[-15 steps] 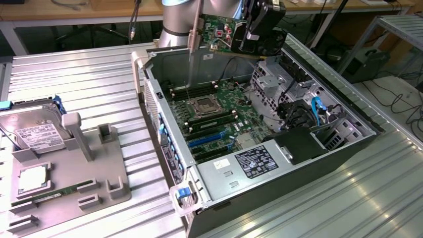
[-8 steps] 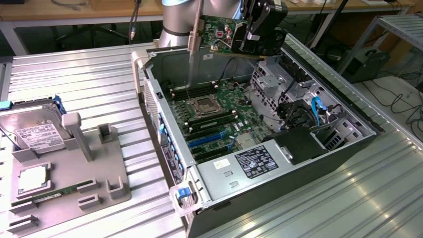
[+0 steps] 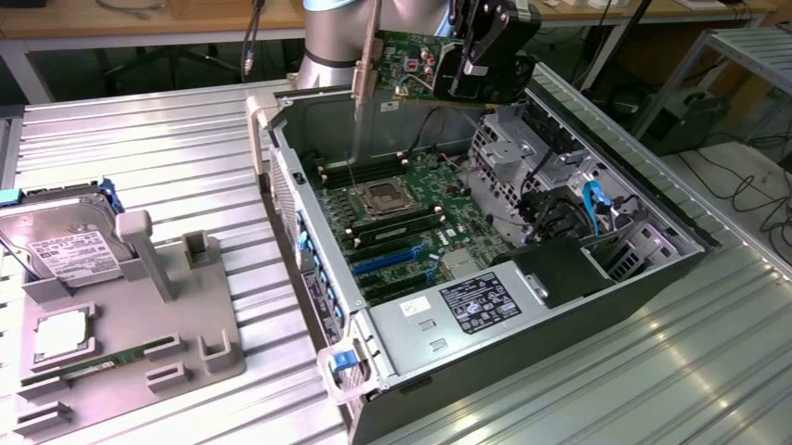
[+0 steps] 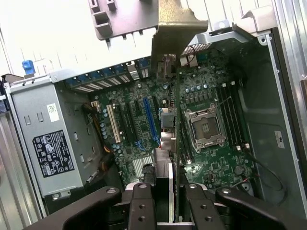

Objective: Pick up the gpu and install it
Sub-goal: 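Insert the gpu into the slot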

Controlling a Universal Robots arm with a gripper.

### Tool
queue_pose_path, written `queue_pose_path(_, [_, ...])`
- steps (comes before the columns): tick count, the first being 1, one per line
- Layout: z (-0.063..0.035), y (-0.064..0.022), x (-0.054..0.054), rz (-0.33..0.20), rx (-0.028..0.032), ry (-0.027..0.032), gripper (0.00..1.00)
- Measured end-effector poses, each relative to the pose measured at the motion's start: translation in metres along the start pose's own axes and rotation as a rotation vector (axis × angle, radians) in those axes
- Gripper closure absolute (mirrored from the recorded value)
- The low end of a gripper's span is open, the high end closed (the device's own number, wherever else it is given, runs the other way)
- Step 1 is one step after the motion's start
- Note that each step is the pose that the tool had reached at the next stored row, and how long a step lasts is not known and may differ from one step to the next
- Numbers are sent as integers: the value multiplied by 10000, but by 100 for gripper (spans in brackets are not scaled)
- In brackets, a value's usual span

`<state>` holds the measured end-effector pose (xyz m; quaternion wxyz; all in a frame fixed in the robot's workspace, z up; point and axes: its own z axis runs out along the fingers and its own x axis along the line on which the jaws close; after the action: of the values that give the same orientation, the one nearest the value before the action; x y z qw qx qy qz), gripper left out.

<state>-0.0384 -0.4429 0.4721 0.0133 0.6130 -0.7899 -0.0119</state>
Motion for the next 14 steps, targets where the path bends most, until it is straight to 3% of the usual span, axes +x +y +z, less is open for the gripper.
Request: queue_pose_path(14, [1, -1, 0, -621, 4, 22, 72])
